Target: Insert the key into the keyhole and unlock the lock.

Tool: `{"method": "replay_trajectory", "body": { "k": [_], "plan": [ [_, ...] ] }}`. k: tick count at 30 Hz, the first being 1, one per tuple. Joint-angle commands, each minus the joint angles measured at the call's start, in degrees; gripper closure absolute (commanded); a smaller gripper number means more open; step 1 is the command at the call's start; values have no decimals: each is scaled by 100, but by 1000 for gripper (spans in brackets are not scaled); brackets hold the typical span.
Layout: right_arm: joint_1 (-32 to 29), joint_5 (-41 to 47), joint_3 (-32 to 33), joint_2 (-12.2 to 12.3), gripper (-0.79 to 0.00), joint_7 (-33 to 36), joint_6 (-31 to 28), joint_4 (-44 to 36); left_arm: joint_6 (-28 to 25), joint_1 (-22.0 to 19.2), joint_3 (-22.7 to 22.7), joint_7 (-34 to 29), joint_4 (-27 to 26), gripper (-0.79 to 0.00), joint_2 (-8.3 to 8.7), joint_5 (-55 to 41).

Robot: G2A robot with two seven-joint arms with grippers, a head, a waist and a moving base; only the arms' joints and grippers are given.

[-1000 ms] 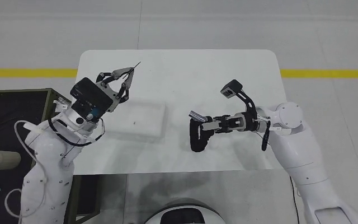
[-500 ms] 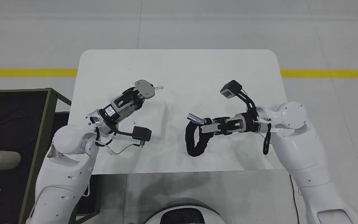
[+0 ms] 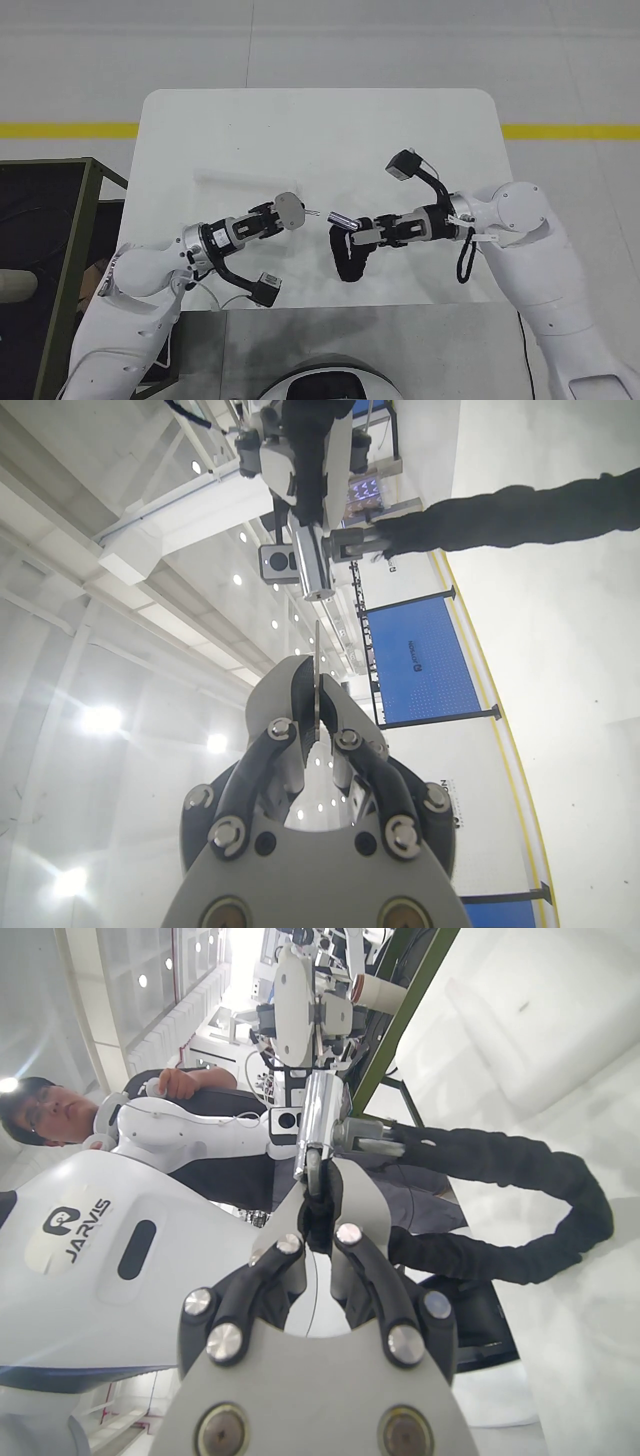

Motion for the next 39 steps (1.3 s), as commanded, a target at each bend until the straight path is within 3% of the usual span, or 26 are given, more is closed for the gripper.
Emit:
{"method": "replay_trajectory", "body": {
  "k": [1,10,39],
  "plan": [
    [59,-75,-59,3,0,124,-54,26,-33,-6,-12,97,49,0,8,17],
    [221,-92,-139,19,0,335,-161,124,-103,-40,16,368,161,0,17,-212],
    [393,162,-412,2,0,243,-327,277,-82,-39,22,303,174,0,8,-266]
  ]
}}
